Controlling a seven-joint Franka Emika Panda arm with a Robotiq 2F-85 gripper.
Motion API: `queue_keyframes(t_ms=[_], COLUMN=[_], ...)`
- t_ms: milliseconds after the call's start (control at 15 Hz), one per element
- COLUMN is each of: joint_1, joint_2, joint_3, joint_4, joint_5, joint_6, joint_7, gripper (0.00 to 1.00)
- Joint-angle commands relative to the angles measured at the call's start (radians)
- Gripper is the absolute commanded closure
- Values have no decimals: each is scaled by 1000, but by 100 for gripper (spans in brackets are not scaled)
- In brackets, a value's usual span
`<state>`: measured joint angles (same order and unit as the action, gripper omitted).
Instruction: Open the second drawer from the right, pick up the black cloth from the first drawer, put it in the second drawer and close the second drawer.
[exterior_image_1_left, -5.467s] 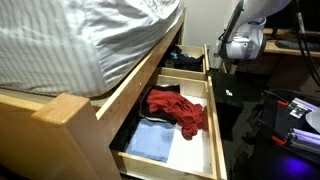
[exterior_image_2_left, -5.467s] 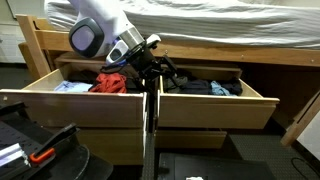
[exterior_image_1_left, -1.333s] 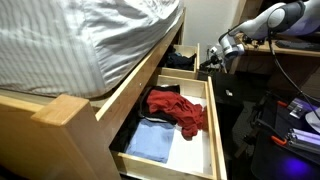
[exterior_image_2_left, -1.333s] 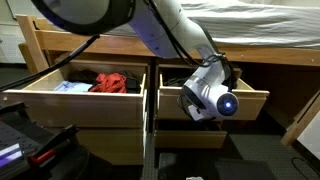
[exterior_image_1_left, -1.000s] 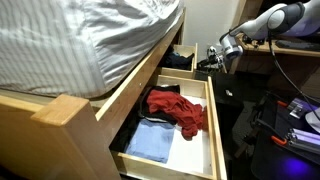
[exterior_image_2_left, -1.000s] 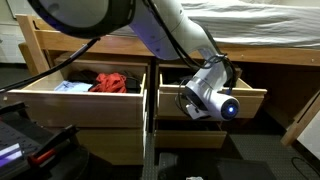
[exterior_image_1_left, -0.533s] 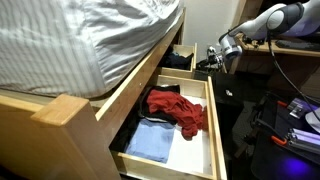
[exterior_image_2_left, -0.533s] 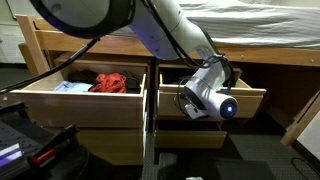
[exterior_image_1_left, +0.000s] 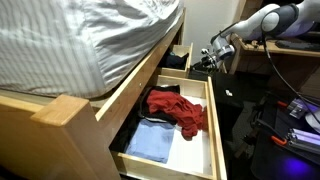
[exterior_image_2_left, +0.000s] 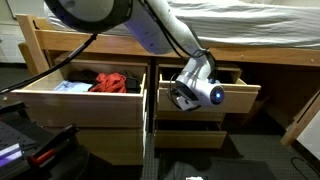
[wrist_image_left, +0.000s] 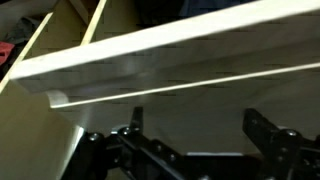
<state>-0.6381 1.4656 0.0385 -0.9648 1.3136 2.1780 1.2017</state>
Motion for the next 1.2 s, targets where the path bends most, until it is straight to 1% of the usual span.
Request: queue_keyframes(t_ms=[0, 200, 267, 400, 467, 600, 1133], joint_1=[152, 253, 271, 283, 288, 295, 284], joint_2=[0, 0, 0, 0, 0, 0, 0], joint_3=[-46, -44, -37, -24, -24, -23, -24], joint_4=[11, 10, 12, 9, 8, 8, 8], joint_5=[-47, -46, -37, -14, -39, -38, -37], joint_6=[65, 182, 223, 297, 259, 291, 292], joint_7=[73, 85, 89, 92, 92, 100, 100], gripper=[0, 0, 0, 0, 0, 0, 0])
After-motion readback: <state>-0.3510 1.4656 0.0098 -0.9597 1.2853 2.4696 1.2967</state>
